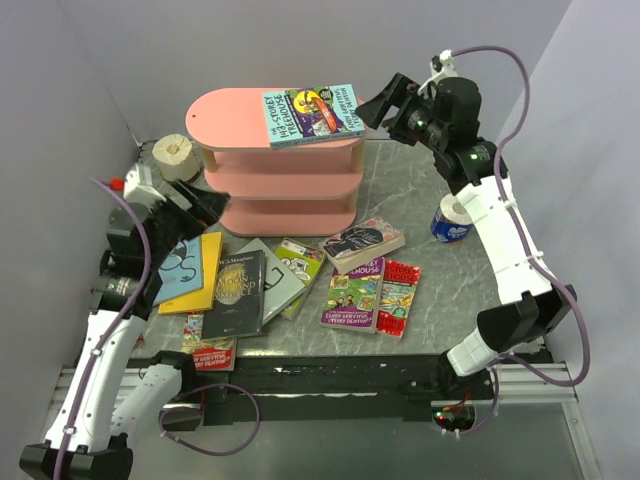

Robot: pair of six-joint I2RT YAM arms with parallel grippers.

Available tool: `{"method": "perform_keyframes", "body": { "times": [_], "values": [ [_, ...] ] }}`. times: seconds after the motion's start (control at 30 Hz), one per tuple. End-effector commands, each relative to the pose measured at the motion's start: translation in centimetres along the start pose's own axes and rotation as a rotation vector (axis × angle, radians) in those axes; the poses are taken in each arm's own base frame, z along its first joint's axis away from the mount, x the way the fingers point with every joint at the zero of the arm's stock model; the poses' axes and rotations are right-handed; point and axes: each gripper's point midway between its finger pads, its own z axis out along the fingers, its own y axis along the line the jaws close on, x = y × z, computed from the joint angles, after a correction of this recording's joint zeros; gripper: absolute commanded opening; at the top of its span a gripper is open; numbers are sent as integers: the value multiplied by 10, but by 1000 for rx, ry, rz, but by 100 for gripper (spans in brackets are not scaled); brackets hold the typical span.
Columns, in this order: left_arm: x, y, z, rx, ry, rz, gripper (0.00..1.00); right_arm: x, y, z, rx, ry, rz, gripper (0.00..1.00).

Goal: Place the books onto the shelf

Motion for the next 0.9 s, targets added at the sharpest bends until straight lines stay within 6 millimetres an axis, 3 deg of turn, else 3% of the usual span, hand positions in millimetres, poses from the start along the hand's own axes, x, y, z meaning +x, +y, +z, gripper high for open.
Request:
{"method": "perform_keyframes", "body": {
  "times": [0.0,0.07,0.1,0.17,0.23,0.4,0.63,0.87],
  "values": [
    [-63,-54,-7,107,-168,53,96,-37,3,-37,84,-120,-157,83],
    [-62,-57,-3,113,-141,36,96,-43,8,-34,57,-135,-166,71],
    [-59,-57,-3,118,-128,30,96,-40,3,-24,59,-117,-155,58],
    [-53,-57,-5,138,-120,21,96,-41,13,-17,14,-93,-147,51],
    [-37,-39,-2,105,-100,20,96,-28,4,3,18,-25,-127,50],
    [-15,-6,-9,16,-79,37,96,-16,-3,18,10,11,-101,54],
    [-1,6,-9,-1,-51,36,96,4,-10,32,-14,64,-81,62],
    [7,10,-5,6,-29,19,96,14,1,32,-38,73,-88,52]
  ]
}}
